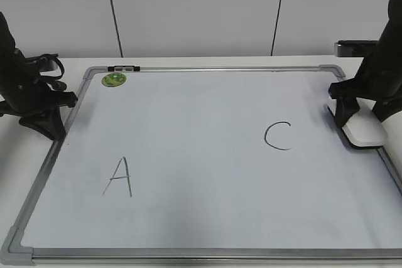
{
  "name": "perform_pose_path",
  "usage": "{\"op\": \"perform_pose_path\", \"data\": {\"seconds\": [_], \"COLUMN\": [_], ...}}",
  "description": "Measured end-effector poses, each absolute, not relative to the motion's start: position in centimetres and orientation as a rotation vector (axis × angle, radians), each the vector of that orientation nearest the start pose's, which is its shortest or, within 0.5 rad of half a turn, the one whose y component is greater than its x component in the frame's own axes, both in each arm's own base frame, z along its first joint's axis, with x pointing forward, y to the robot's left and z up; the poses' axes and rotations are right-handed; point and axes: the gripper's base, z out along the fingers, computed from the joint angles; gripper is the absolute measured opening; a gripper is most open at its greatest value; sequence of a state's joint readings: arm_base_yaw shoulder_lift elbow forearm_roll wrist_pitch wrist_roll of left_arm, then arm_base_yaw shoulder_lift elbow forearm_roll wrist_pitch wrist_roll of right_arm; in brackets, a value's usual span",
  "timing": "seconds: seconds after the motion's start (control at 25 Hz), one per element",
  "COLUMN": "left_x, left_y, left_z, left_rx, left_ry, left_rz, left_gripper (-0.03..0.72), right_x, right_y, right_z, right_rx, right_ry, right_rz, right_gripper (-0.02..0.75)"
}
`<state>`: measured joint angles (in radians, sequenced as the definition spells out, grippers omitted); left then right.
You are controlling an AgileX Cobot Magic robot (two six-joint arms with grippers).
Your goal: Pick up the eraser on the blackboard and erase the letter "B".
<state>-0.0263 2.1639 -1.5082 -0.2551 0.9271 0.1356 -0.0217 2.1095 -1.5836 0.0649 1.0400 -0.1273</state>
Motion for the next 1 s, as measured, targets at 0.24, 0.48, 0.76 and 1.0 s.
{"op": "perform_pose_path", "data": {"seconds": [0.24, 0.48, 0.76, 1.0], "left_x": [42.0, 42.0, 42.0, 42.0], "left_y": [-2.9, -2.9, -2.9, -2.9], "left_z": [13.0, 13.0, 13.0, 13.0], "left_rx": [0.024, 0.024, 0.024, 0.024], "left_ry": [3.039, 3.039, 3.039, 3.039], "left_rz": [-0.313, -0.313, -0.313, -0.313], "left_gripper": [0.027, 0.027, 0.027, 0.027], "right_x": [42.4, 42.2, 42.1, 42.0], "right_y": [-0.5, -0.6, -0.6, -0.7], "right_z": [16.5, 15.9, 15.8, 15.9], "right_rx": [-0.105, -0.067, -0.060, -0.056], "right_ry": [3.047, 3.066, 3.068, 3.074], "right_rz": [0.063, 0.050, 0.041, 0.039], "right_gripper": [0.529, 0.529, 0.576, 0.601]}}
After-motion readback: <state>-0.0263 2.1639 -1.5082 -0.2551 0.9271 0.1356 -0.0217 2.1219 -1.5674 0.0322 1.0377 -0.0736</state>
